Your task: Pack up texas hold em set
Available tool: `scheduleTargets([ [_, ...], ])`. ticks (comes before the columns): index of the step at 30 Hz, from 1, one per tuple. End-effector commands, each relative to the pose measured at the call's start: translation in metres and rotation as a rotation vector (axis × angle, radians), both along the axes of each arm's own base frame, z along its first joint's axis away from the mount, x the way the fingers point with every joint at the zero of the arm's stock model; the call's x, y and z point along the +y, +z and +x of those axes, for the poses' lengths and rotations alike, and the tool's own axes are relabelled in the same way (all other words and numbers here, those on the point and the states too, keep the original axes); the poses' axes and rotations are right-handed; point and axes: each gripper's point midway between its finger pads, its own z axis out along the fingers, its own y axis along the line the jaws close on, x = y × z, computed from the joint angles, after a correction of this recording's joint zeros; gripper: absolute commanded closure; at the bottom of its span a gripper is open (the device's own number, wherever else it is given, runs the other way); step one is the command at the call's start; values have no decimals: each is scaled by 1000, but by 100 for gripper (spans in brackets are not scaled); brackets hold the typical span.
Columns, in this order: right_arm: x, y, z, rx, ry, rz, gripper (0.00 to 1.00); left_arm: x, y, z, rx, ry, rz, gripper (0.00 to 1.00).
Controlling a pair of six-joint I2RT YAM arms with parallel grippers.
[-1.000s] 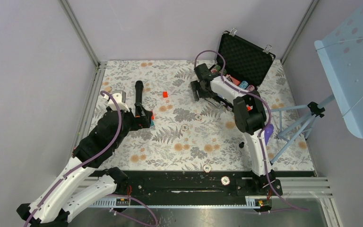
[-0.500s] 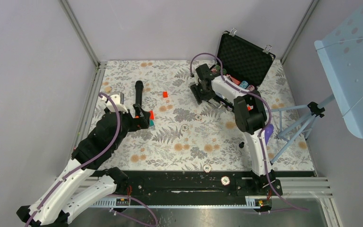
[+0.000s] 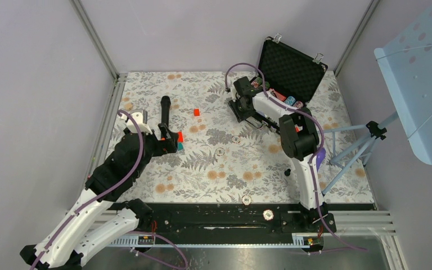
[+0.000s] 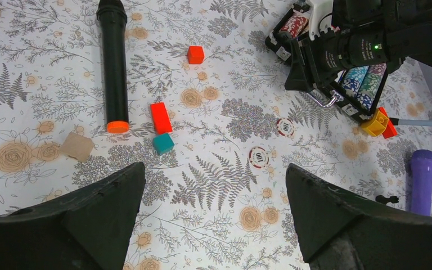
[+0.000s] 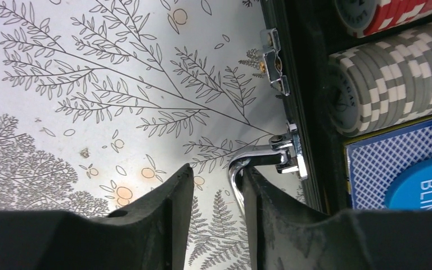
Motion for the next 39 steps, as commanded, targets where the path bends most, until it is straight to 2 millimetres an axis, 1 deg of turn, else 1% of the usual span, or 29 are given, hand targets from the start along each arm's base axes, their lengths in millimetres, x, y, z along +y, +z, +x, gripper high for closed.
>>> scheduleTargets([
  [1,67,7,-53,99,217,94,60,5,-1,3,-10,18,21,6],
  [9,87,-5,-86,96,379,42,73,8,-2,2,-11,24,25,5],
  [12,95,-7,-95,103,425,43,86,7,-3,2,-9,20,25,5],
  [15,103,-6,-108,116,498,57,100,8,-3,2,-8,23,27,5],
  [22,108,-10,-139,117,663,21,100,8,-4,3,-5,25,25,5],
  [29,100,-5,-153,82,767,-23,100,8,-4,3,-2,22,27,5],
  [34,96,3,-170,46,861,5,100,7,-5,3,-2,20,26,5],
  [39,91,3,-197,113,918,29,100,8,-4,3,-3,21,24,5],
])
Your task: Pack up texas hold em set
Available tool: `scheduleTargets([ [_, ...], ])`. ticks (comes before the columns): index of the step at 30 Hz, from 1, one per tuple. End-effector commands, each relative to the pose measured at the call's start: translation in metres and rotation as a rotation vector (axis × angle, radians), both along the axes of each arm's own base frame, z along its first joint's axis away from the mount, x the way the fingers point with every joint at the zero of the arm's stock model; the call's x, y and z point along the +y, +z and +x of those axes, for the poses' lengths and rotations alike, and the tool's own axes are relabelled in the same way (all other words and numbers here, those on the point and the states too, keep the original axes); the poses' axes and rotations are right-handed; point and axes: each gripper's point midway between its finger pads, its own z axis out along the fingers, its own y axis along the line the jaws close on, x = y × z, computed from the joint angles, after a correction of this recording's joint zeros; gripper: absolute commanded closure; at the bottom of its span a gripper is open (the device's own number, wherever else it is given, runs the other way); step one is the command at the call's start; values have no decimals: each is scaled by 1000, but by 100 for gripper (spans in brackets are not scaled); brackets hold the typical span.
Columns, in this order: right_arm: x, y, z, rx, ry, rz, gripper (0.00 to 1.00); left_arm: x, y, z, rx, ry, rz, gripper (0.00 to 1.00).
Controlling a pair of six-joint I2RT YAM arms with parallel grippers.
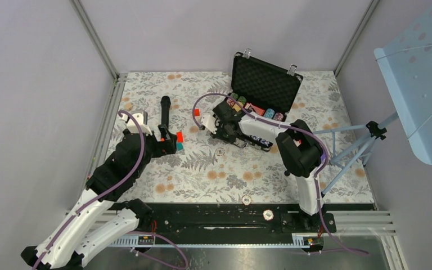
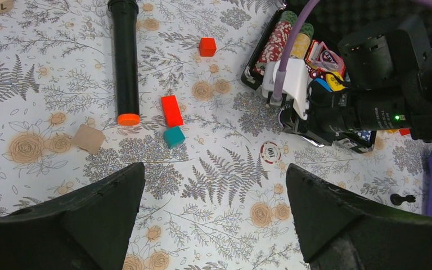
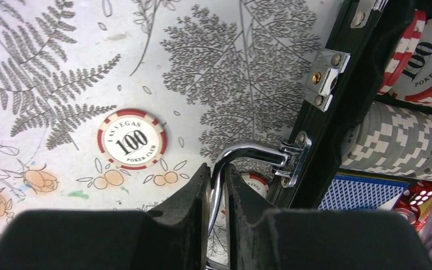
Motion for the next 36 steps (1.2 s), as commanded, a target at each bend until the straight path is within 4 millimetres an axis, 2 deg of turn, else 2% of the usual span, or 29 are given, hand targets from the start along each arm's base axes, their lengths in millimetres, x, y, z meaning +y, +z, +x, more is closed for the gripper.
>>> scheduleTargets([
  [1,24,-3,-90,244,194,56,100,1,6,3,-30,4,-7,5],
  [9,24,-15,-141,302,261,32,100,1,6,3,-31,3,-7,5],
  [14,17,-19,-166,300,290,-10,100,1,6,3,-33,3,-8,5],
  [27,7,-5,-236,405,336,7,100,1,7,3,-33,1,-11,5],
  [30,9,0,-239,382,317,40,100,2,7,3,-34,3,-12,5],
  [32,11,1,-234,339,304,67,100,2,7,3,-34,2,-13,5],
  [36,3,-6,-208,257,236,6,100,1,7,3,-33,1,-13,5],
])
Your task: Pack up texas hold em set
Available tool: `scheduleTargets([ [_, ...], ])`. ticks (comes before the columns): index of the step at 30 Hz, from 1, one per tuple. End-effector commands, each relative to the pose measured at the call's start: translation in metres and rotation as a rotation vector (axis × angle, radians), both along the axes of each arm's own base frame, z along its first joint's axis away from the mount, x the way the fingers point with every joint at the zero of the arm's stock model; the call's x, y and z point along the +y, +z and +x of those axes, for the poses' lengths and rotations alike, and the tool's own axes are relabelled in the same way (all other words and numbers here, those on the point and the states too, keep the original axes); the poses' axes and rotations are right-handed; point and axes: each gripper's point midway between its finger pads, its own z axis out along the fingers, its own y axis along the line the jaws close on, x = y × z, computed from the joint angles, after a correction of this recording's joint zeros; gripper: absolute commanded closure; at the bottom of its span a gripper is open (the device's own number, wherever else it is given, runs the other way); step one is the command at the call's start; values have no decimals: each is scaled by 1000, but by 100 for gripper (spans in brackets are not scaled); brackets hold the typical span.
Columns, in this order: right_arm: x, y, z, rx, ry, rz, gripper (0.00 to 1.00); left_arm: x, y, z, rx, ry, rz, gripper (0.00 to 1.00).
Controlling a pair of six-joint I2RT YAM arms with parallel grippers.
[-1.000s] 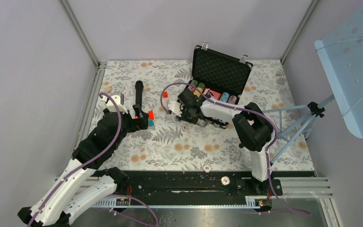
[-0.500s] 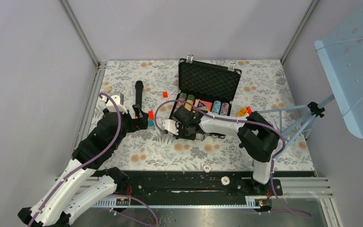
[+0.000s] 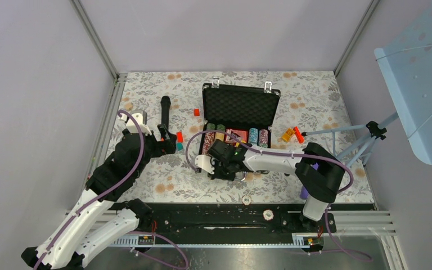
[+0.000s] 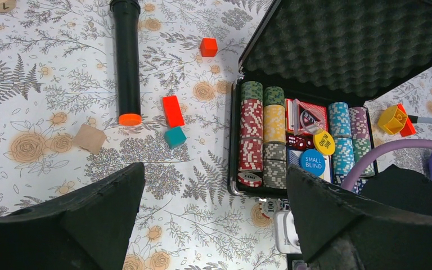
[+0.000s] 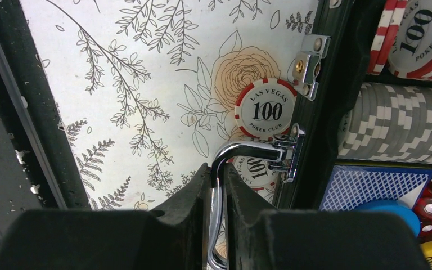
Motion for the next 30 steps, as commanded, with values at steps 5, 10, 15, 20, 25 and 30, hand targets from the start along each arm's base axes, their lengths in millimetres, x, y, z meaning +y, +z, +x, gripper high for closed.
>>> scheduleTargets([
  [5,-14,-7,-8,127,-103,-44,100,0,7,3,-35,-3,-11,5],
  [10,-17,-1,22,67,-148,-37,100,0,5,4,-29,-3,-11,5],
  [15,-19,3,48,40,-182,-34,100,0,5,5,-26,-2,-15,5],
  [20,-23,3,71,9,-218,-49,100,0,4,6,-24,-1,-17,5],
  [25,-27,3,90,-34,-253,-64,100,0,4,6,-22,-2,-20,5],
  [30,-27,6,102,-66,-270,-63,100,0,4,7,-20,-3,-24,5],
])
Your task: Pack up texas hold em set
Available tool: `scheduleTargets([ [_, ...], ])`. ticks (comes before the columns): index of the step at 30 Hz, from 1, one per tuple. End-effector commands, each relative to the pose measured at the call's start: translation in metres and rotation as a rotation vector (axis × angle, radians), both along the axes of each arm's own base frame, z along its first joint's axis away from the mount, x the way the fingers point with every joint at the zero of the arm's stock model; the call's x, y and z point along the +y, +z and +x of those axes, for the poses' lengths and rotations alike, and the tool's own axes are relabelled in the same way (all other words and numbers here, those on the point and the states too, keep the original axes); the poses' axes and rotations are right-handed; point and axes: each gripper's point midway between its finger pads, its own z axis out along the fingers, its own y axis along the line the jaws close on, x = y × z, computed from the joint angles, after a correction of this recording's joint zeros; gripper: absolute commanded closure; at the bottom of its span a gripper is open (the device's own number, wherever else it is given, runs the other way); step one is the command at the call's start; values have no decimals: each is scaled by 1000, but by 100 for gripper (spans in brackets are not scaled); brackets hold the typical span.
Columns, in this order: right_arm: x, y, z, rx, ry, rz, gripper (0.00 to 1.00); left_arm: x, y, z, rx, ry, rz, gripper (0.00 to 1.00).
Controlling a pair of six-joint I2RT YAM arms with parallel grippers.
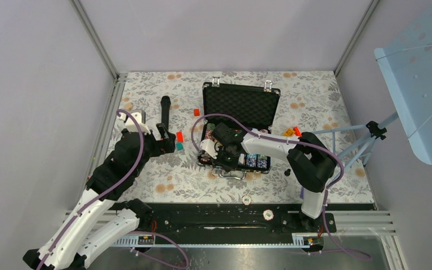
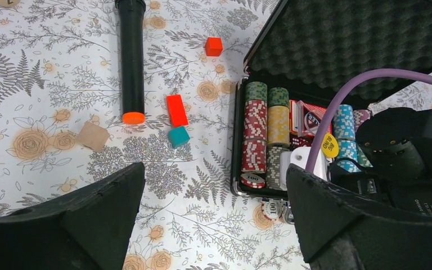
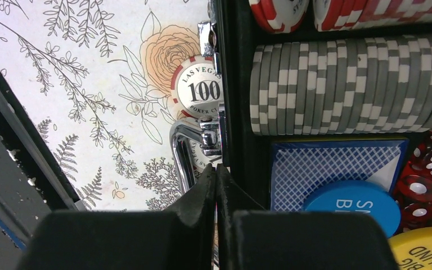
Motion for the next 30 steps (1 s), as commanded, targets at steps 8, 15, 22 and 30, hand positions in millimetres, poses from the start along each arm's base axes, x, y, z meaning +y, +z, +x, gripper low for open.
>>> scheduleTargets([
  [8,-10,5,79,-271,-104,-59,100,-5,6,5,-29,-19,-22,5],
  [15,-15,11,100,-325,-130,-76,100,-5,6,6,-29,-20,-28,5],
  [22,-12,14,116,-342,-132,-80,100,-5,5,7,-25,-20,-32,5],
  [30,-15,12,126,-351,-128,-100,100,-5,4,8,-21,-22,-37,5],
])
